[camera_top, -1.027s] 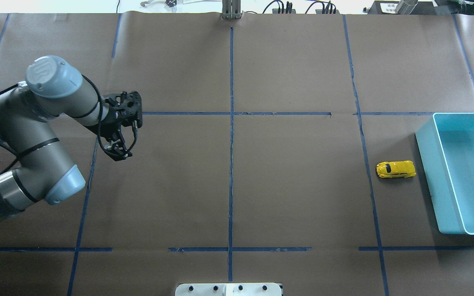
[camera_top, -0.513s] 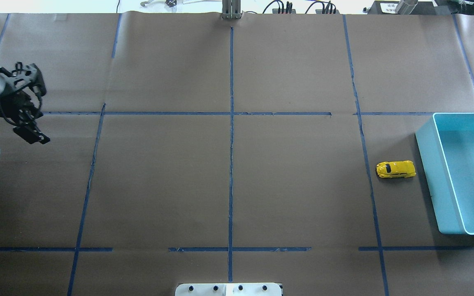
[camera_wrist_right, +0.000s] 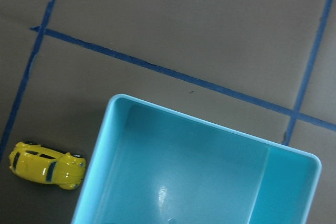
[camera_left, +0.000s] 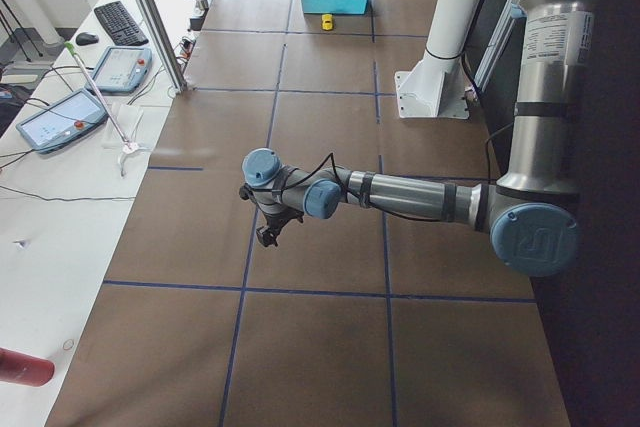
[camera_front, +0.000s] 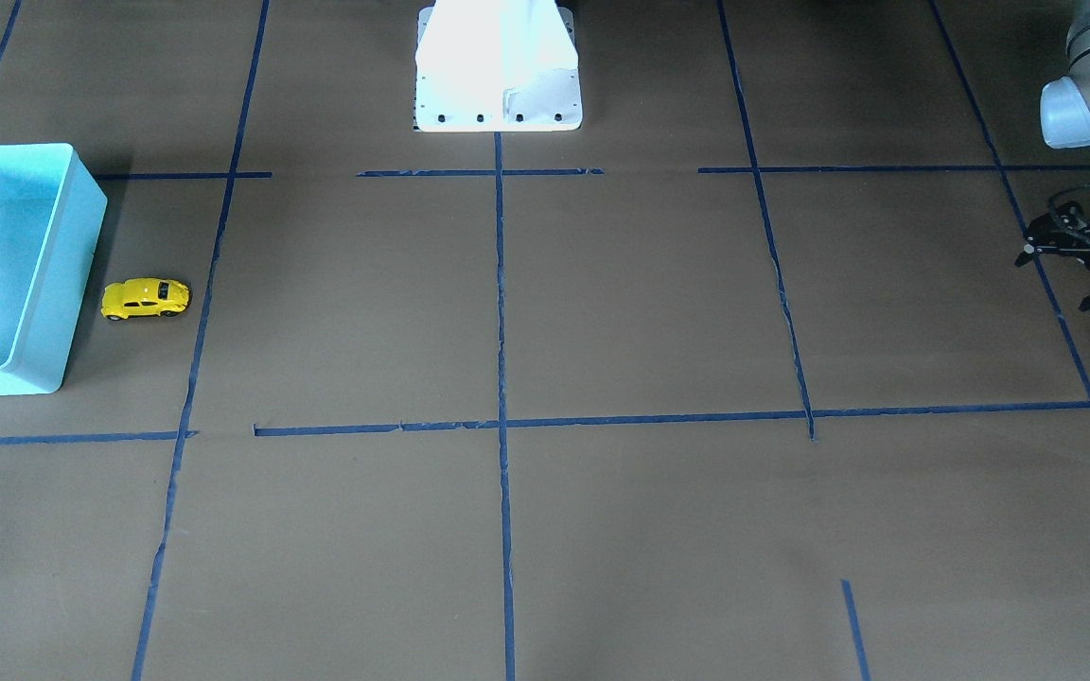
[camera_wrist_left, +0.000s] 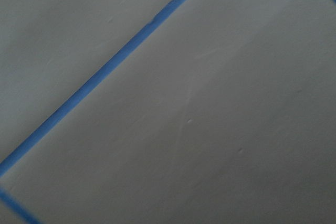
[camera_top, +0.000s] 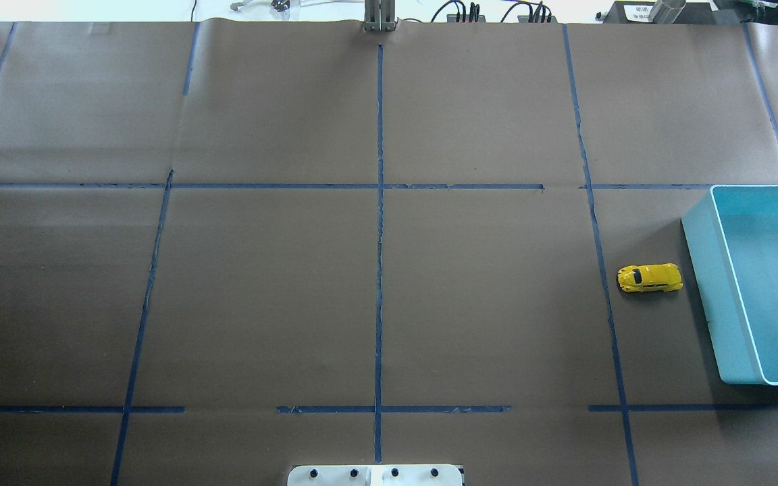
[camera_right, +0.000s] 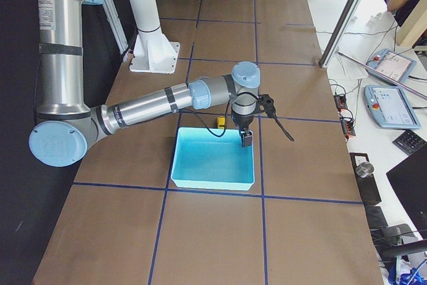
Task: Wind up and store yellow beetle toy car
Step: 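Reach the right gripper to the car beside the tray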
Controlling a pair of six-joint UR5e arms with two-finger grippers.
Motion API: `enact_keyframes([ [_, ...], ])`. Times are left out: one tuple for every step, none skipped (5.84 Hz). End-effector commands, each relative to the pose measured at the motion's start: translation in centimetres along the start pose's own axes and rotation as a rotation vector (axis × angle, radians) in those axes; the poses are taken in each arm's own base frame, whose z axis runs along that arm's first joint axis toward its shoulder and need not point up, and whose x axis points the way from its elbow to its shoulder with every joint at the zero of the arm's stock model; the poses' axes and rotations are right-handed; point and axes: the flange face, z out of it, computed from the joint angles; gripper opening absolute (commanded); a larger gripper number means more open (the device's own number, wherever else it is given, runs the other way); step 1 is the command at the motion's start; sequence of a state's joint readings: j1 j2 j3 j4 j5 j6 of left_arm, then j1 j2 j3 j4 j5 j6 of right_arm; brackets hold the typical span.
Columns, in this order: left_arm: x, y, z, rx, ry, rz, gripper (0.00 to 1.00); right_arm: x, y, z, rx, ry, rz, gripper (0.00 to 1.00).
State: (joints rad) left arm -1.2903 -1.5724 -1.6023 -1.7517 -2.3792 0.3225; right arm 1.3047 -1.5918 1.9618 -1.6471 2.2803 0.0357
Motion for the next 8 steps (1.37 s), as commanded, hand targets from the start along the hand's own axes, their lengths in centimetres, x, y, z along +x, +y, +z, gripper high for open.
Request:
enact_keyframes([
  [-5.1, 4.6, -2.3, 0.006, -0.021, -0.218, 1.0, -8.9, -2.8, 1.5, -0.011, -0.039, -0.187, 1.0],
  [-5.7, 4.1, -3.7, 0.011, -0.024, -0.477, 1.0, -14.3, -3.7, 4.0, -0.049, -0.071, -0.293, 1.0],
  [-5.6, 4.3, -3.9, 0.015, -0.019, -0.72, 1.0, -17.7, -3.4, 6.3, -0.072, -0.03, -0.492, 1.0],
  [-6.4, 6.6, -4.1, 0.024, -0.022, -0.805, 1.0, -19.3, -3.1, 7.1, -0.074, 0.022, -0.743, 1.0],
  [-7.8, 10.4, -5.0, 0.042, -0.026, -0.874, 1.0, -21.3, -2.5, 9.1, -0.106, 0.011, -0.878, 1.0],
  [-8.7, 12.0, -5.5, 0.055, -0.028, -0.905, 1.0, -23.6, -2.1, 10.6, -0.082, 0.061, -0.978, 1.0],
  [-9.4, 13.1, -5.6, 0.059, -0.028, -0.934, 1.0, -24.7, -1.6, 11.6, -0.062, 0.099, -1.03, 1.0],
  [-9.4, 12.9, -5.8, 0.057, -0.027, -0.944, 1.0, -24.4, -1.5, 12.5, -0.081, 0.105, -1.039, 1.0],
])
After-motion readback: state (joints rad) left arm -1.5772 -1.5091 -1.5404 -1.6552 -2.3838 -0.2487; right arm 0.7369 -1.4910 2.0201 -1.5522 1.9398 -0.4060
